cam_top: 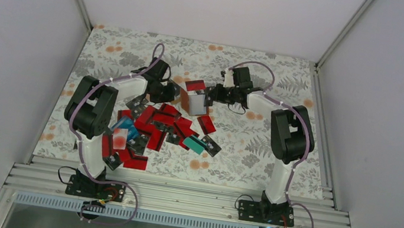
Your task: Put the credit cards into the card holder
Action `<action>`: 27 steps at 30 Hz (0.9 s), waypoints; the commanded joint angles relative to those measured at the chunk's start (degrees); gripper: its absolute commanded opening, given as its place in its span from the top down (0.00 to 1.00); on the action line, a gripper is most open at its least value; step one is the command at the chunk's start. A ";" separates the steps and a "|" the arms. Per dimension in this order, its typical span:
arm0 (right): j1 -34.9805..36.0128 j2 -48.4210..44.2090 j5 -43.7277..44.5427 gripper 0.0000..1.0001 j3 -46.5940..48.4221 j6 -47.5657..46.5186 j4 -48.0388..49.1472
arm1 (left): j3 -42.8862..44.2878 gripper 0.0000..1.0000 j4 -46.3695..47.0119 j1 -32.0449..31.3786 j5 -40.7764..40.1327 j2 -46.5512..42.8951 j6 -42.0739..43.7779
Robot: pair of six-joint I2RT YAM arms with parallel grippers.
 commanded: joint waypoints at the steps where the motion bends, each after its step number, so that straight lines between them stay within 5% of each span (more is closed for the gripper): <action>1: 0.59 1.96 0.16 0.96 -0.77 -1.05 2.34 | 1.54 0.98 -0.41 -0.39 0.06 0.74 1.03; 27: 0.68 0.35 2.47 0.96 -1.81 -2.65 3.35 | 2.09 0.98 -1.18 -0.50 -0.12 1.11 1.58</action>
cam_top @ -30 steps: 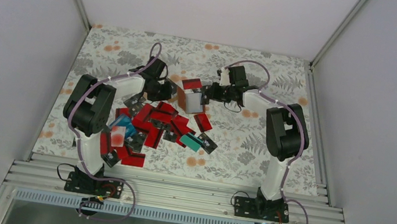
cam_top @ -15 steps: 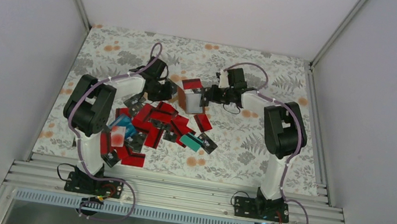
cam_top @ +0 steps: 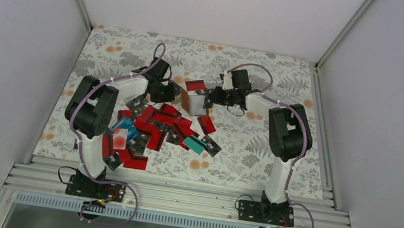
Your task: Put the credit cards into the card holder
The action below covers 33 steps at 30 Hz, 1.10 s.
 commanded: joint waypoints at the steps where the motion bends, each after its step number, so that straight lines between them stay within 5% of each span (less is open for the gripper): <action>1: 0.63 -1.45 1.91 0.96 -0.81 -1.25 1.59 | 1.48 0.98 -0.72 -0.22 -0.12 0.83 1.11; 33: -0.07 -2.52 4.11 0.96 -0.68 -2.32 0.79 | 3.98 0.97 -2.77 -0.76 -0.38 2.17 2.11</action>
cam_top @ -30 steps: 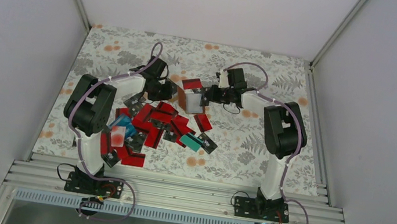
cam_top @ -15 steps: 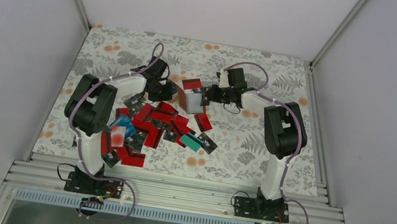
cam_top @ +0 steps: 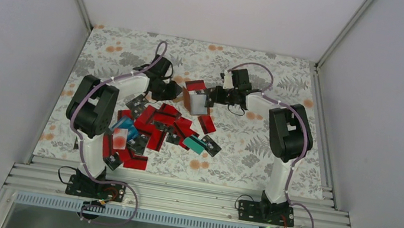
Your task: Put the credit cards into the card holder
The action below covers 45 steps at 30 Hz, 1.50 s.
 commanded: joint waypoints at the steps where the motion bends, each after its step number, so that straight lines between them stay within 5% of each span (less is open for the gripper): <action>1: -0.10 -2.31 1.41 0.96 -0.71 -1.06 0.52 | 1.12 0.98 -0.53 -0.40 -0.44 1.47 1.00; 33: -0.58 -1.47 1.09 0.96 -2.15 -1.76 2.22 | 1.87 0.98 -0.75 -0.87 -0.54 2.32 1.26; 45: -0.27 -0.28 -10.73 0.96 -2.40 1.59 6.48 | 0.87 0.98 0.12 -1.38 -0.19 2.71 0.97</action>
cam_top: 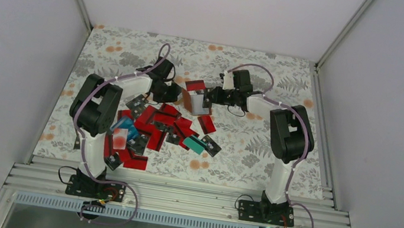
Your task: Put the credit cards into the card holder
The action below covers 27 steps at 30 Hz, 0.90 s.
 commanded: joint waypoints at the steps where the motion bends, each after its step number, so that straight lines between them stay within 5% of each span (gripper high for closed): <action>1: 0.11 0.89 -6.79 0.96 -0.04 2.19 3.94 | 0.08 0.98 0.88 -0.45 -0.19 0.74 0.67; 10: 0.10 2.13 -10.33 0.96 1.27 4.40 5.02 | -0.74 0.98 1.10 -0.63 -0.13 0.68 0.77; 18: 0.02 -1.79 -2.05 0.96 1.79 2.78 -0.76 | 1.05 0.96 -3.68 -0.99 -8.80 -1.07 3.98; 27: 4.55 1.55 -11.34 0.96 0.82 7.97 6.44 | 3.92 0.88 -6.52 -1.71 -11.67 -0.87 6.76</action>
